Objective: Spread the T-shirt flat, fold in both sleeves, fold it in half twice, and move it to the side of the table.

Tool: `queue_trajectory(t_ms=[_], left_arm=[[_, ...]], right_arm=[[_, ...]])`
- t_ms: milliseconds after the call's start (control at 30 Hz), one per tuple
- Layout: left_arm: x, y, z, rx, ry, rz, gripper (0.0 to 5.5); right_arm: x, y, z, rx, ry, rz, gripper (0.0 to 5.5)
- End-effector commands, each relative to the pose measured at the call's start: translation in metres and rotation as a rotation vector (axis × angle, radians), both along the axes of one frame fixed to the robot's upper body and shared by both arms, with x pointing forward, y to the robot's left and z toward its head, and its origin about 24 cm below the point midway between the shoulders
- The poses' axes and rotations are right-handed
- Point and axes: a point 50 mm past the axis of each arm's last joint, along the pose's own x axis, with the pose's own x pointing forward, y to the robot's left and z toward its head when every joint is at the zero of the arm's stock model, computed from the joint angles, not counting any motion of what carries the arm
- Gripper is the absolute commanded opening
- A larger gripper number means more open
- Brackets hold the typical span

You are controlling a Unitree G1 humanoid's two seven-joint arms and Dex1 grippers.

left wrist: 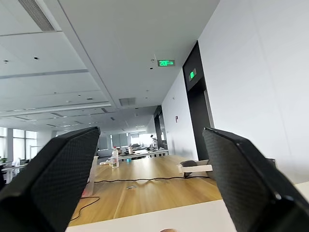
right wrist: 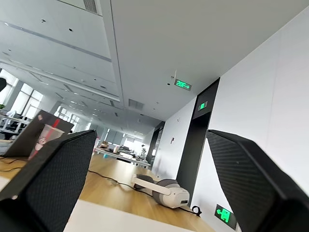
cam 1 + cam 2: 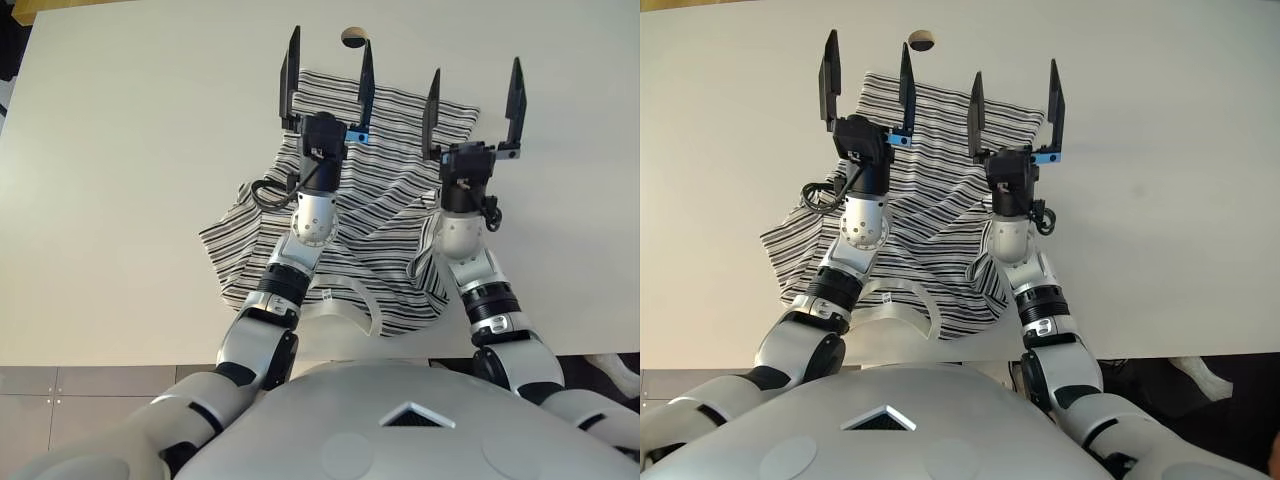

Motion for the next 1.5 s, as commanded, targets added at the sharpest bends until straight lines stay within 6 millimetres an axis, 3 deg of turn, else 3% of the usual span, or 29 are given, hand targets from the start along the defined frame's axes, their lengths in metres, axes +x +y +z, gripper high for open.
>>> queue_trajectory(t_ms=[33,300,600,667,767,867,967,1033,1100,1233,1367,1500], left_arm=[[-0.001,-0.005,-0.008,-0.026,0.049,0.002,4.00],[-0.006,-0.022,-0.011,-0.011,0.069,-0.088,4.00],[0.000,-0.023,-0.014,0.004,0.095,-0.094,4.00],[-0.001,-0.021,-0.006,-0.020,0.054,-0.114,4.00],[-0.004,-0.013,0.023,0.069,-0.115,-0.191,4.00],[-0.008,0.006,0.039,0.412,-0.264,-0.247,4.00],[-0.003,0.029,0.028,0.762,-0.261,-0.200,4.00],[0.005,0.044,0.016,0.918,-0.216,-0.143,4.00],[0.009,0.050,0.017,0.882,-0.206,-0.080,4.00],[0.011,0.058,0.027,0.674,-0.229,0.047,4.00],[0.013,0.072,0.035,0.592,-0.246,0.155,4.00],[0.013,0.071,0.017,0.689,-0.183,0.126,4.00]], right_arm=[[-0.003,-0.009,-0.005,-0.013,0.015,-0.005,4.19],[-0.006,-0.019,-0.010,-0.006,0.041,-0.025,4.19],[-0.003,-0.018,-0.009,-0.027,0.023,-0.025,4.19],[-0.004,-0.011,0.000,-0.047,0.000,0.016,4.19],[-0.017,-0.005,0.016,-0.154,0.003,0.142,4.19],[-0.048,-0.017,0.030,-0.340,0.105,0.340,4.19],[-0.077,-0.020,0.046,-0.535,0.179,0.525,4.19],[-0.089,-0.009,0.039,-0.705,0.247,0.653,4.19],[-0.091,0.002,0.022,-0.864,0.316,0.713,4.19],[-0.075,0.005,-0.007,-1.108,0.423,0.674,4.19],[-0.079,-0.028,-0.021,-1.291,0.533,0.656,4.19],[-0.095,-0.061,0.000,-1.296,0.577,0.606,4.19]])
